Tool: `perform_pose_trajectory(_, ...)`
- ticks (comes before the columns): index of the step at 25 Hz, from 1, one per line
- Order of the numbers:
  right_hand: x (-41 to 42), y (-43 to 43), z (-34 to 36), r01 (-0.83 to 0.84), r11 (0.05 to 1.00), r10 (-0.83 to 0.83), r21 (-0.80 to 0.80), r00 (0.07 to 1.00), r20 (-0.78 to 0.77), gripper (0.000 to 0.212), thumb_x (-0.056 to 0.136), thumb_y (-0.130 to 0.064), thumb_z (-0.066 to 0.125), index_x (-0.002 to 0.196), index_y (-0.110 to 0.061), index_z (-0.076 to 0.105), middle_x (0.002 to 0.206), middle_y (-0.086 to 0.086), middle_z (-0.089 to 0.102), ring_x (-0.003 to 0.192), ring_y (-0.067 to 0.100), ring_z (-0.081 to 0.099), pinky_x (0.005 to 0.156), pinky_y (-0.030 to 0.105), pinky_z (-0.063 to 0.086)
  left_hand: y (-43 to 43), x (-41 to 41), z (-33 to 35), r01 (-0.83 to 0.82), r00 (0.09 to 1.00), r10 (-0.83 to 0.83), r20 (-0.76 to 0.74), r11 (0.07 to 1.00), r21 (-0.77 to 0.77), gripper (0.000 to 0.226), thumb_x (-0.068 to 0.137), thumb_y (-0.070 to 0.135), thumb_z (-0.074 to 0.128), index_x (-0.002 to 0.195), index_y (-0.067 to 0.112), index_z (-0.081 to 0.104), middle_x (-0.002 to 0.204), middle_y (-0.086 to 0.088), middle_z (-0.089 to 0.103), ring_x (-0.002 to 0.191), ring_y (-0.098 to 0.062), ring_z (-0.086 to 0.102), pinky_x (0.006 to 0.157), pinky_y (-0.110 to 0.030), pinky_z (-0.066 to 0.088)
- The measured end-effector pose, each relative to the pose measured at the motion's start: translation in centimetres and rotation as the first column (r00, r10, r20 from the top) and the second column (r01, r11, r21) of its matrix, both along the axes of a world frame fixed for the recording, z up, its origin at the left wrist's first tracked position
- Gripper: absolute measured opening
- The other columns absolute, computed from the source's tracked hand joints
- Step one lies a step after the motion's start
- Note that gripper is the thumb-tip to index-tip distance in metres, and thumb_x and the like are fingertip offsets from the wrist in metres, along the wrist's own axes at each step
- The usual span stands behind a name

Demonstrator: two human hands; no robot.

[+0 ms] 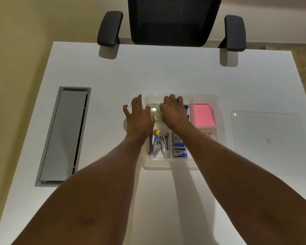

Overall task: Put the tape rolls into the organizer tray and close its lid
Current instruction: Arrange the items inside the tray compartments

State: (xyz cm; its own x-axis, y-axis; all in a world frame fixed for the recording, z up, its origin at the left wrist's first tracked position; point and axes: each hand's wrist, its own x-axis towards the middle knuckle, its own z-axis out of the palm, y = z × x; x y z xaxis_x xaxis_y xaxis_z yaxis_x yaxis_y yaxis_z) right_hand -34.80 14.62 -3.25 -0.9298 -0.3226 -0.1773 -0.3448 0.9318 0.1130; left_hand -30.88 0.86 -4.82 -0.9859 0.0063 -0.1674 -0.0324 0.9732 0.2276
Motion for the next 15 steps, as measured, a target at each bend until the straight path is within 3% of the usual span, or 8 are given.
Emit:
perform_pose_trajectory(3, 0.4, 0.2, -0.2, 0.01, 0.999, -0.01, -0.038, 1.0, 0.002, 0.021, 0.087, -0.008, 0.06, 0.104, -0.012, 0.072, 0.11, 0.009, 0.061, 0.114, 0.031, 0.05, 0.097, 0.044, 0.037, 1.0, -0.8, -0.1, -0.037, 0.999, 0.038, 0.028, 0.999, -0.017, 0.029, 0.099, 0.029, 0.052, 0.119, 0.016, 0.068, 0.176, -0.013, 0.01, 0.164, -0.029, 0.01, 0.126, -0.063, 0.01)
perform_pose_trajectory(8, 0.9, 0.6, -0.4, 0.036, 0.997, -0.036, -0.074, 0.999, 0.006, 0.022, 0.091, -0.015, 0.061, 0.111, -0.015, 0.07, 0.114, 0.006, 0.062, 0.117, 0.028, 0.049, 0.097, 0.042, 0.036, 1.6, -0.7, -0.3, -0.115, 0.991, 0.112, 0.068, 0.992, 0.047, 0.035, 0.097, 0.031, 0.055, 0.129, 0.02, 0.063, 0.177, -0.012, 0.006, 0.165, -0.029, 0.006, 0.127, -0.064, 0.008)
perform_pose_trajectory(15, 1.3, 0.7, 0.1, 0.016, 0.995, -0.014, -0.099, 1.0, 0.019, 0.024, 0.091, -0.027, 0.055, 0.103, -0.013, 0.071, 0.104, 0.003, 0.067, 0.11, 0.028, 0.052, 0.092, 0.044, 0.036, 2.4, -0.7, -0.5, -0.191, 0.979, 0.185, 0.09, 0.979, 0.07, 0.033, 0.101, 0.03, 0.048, 0.127, 0.022, 0.066, 0.177, -0.012, 0.007, 0.165, -0.029, 0.005, 0.126, -0.065, 0.009)
